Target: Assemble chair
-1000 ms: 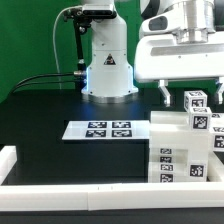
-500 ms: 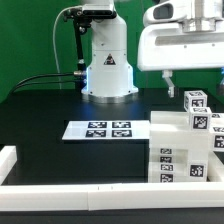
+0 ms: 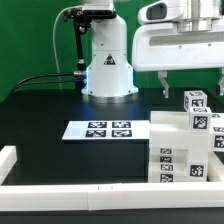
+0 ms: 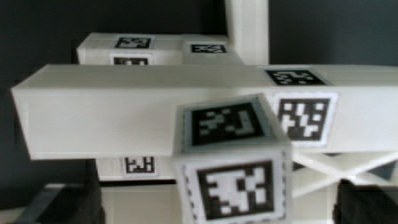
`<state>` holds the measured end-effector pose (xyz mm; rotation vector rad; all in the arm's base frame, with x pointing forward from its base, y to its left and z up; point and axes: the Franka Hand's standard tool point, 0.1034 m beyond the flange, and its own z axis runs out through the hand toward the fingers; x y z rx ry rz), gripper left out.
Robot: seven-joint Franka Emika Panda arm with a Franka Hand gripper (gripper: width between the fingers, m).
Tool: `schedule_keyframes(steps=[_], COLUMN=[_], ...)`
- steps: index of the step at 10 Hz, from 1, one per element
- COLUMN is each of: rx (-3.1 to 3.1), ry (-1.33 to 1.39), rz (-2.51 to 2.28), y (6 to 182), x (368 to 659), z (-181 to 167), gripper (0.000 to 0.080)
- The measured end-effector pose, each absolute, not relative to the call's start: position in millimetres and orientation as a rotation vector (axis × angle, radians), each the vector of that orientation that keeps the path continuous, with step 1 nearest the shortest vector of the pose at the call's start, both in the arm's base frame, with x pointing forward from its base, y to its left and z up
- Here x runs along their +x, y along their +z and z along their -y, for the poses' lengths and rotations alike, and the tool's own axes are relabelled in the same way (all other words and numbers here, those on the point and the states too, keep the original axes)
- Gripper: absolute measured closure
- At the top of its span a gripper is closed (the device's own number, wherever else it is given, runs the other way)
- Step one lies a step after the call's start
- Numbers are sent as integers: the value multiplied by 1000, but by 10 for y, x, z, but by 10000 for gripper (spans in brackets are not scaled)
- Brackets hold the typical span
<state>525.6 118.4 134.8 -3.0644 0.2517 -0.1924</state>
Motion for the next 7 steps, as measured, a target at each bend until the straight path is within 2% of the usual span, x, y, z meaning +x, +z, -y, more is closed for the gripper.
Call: schedule_keyframes(steps=[2,5,6,7], rx=[-3058,-3090,-3088,-3085], ry=[-174,-152,-151,-150], rz=[-268,-298,-312,-338], y=[1350,1155,1148,1147], x=[5253,5173,5170,5170], z=[-1220,-1341,-1350,-1345], gripper=[150,150,286,286])
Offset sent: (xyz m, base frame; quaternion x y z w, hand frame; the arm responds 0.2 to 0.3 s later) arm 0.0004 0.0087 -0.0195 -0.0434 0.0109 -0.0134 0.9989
